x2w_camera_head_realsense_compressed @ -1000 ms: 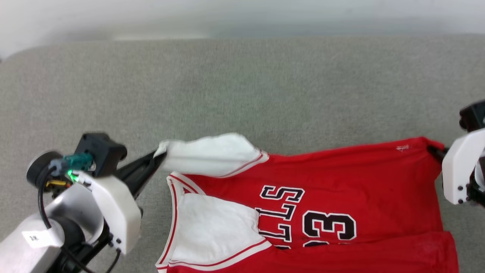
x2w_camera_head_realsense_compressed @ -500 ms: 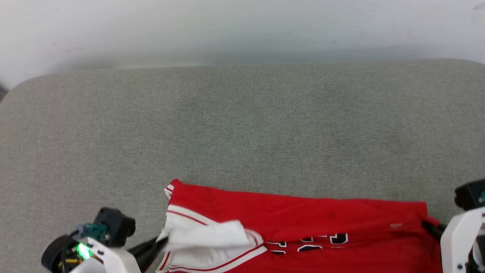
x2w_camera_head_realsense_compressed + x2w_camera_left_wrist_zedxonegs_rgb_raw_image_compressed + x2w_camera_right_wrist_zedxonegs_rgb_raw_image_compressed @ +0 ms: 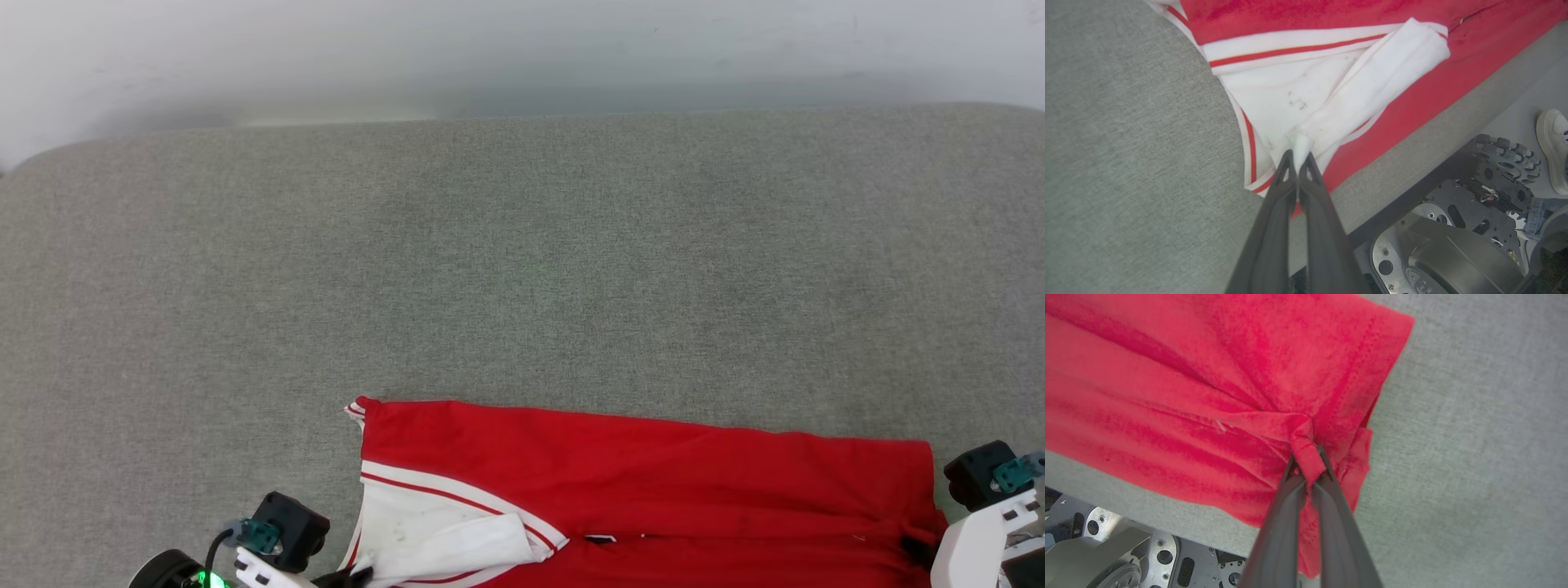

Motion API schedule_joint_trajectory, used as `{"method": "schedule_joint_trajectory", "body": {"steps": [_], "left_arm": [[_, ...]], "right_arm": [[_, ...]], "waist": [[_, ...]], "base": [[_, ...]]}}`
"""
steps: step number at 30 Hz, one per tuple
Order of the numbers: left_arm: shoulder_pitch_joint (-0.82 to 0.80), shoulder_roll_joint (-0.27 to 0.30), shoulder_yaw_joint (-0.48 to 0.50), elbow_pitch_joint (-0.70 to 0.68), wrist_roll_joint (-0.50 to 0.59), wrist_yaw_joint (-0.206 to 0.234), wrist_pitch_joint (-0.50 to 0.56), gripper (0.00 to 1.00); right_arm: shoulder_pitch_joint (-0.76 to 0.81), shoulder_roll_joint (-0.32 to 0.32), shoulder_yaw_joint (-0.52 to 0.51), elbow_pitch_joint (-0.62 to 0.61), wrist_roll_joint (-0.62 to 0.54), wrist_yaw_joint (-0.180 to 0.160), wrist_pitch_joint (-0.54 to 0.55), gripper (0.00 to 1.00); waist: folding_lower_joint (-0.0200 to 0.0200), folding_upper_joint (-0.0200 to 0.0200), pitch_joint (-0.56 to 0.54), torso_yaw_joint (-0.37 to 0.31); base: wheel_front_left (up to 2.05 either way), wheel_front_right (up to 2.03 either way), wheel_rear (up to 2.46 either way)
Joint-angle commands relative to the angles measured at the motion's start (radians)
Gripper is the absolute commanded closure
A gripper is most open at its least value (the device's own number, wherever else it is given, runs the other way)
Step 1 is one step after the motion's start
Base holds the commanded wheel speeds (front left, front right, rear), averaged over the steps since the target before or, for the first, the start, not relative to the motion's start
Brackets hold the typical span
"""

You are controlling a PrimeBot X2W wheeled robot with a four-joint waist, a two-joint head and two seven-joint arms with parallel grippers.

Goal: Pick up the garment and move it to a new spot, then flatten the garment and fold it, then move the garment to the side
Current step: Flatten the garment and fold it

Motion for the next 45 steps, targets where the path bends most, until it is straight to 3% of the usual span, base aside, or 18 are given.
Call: {"method": "schedule_joint_trajectory", "body": {"steps": [1, 3, 4, 5, 6, 7, 14, 20, 27, 33, 34, 35, 40, 45], "left_arm": [[-0.012, -0.01, -0.007, 0.01, 0.01, -0.004, -0.003, 1.0], [-0.017, -0.028, -0.015, 0.035, 0.015, -0.007, -0.014, 1.0], [-0.019, -0.036, -0.018, 0.044, 0.017, -0.009, -0.019, 0.59], [-0.021, -0.047, -0.024, 0.061, 0.022, -0.011, -0.031, 0.0], [-0.023, -0.054, -0.023, 0.067, 0.021, -0.011, -0.041, 0.0], [-0.023, -0.061, -0.022, 0.071, 0.021, -0.013, -0.05, 0.0], [-0.04, -0.091, 0.022, 0.069, 0.02, -0.009, -0.148, 0.0], [-0.05, -0.148, 0.106, 0.058, 0.044, 0.026, -0.35, 0.0], [-0.008, -0.222, 0.218, 0.1, 0.098, 0.106, -0.625, 0.0], [0.043, -0.3, 0.321, 0.102, 0.155, 0.145, -0.671, 0.0], [0.087, -0.382, 0.414, 0.063, 0.205, 0.115, -0.671, 0.0], [0.101, -0.404, 0.446, 0.052, 0.222, 0.098, -0.672, 0.0], [0.155, -0.475, 0.545, 0.037, 0.354, 0.004, -0.671, 0.0], [0.175, -0.531, 0.573, 0.069, 0.439, -0.066, -0.671, 0.0]], "right_arm": [[-0.007, -0.01, 0.008, 0.009, 0.008, -0.001, -0.004, 1.0], [-0.016, -0.015, 0.026, 0.021, 0.008, -0.001, -0.011, 1.0], [-0.017, -0.017, 0.034, 0.026, 0.012, -0.001, -0.015, 1.0], [-0.019, -0.008, 0.037, 0.04, 0.027, -0.001, -0.016, 0.91], [-0.02, -0.005, 0.038, 0.041, 0.032, -0.001, -0.019, 0.42], [-0.025, -0.002, 0.036, 0.04, 0.039, -0.001, -0.024, 0.0], [-0.046, 0.01, -0.01, -0.006, 0.107, -0.001, -0.043, 0.0], [-0.048, 0.061, -0.121, -0.065, 0.181, -0.001, -0.05, 0.0], [-0.013, 0.147, -0.238, -0.115, 0.149, -0.001, -0.049, 0.0], [0.032, 0.236, -0.324, -0.128, 0.066, -0.001, -0.032, 0.0], [0.062, 0.307, -0.377, -0.133, 0.047, -0.001, -0.015, 0.0], [0.073, 0.324, -0.393, -0.13, 0.041, -0.001, -0.008, 0.0], [0.11, 0.384, -0.458, -0.108, -0.01, -0.001, 0.003, 0.0], [0.127, 0.425, -0.511, -0.08, -0.045, 0.0, 0.011, 0.0]], "waist": [[0.0001, -0.0001, 0.001, -0.001], [0.0001, -0.0001, 0.0, -0.003], [0.0001, -0.0001, -0.001, -0.003], [0.0001, -0.0001, -0.004, -0.005], [0.0001, -0.0001, -0.006, -0.005], [0.0001, -0.0001, -0.009, -0.006], [0.0001, -0.0001, -0.044, -0.003], [0.0001, -0.0001, -0.077, 0.002], [0.0001, -0.0001, -0.096, 0.009], [0.0001, -0.0001, -0.1, 0.014], [0.0001, -0.0001, -0.098, 0.019], [0.0001, -0.0001, -0.097, 0.021], [0.0001, -0.0001, -0.085, 0.032], [0.0001, -0.0001, -0.073, 0.047]], "base": [[0.0, 0.0, 0.0], [0.0, 0.0, 0.0], [0.0, 0.0, 0.0], [0.0, 0.0, 0.0], [0.0, 0.0, 0.0], [0.0, 0.0, 0.0], [0.0, 0.0, 0.0], [0.0, 0.0, 0.0], [0.0, 0.0, 0.0], [0.0, 0.0, 0.0], [0.0, 0.0, 0.0], [0.0, 0.0, 0.0], [0.0, 0.0, 0.0], [0.0, 0.0, 0.0]]}}
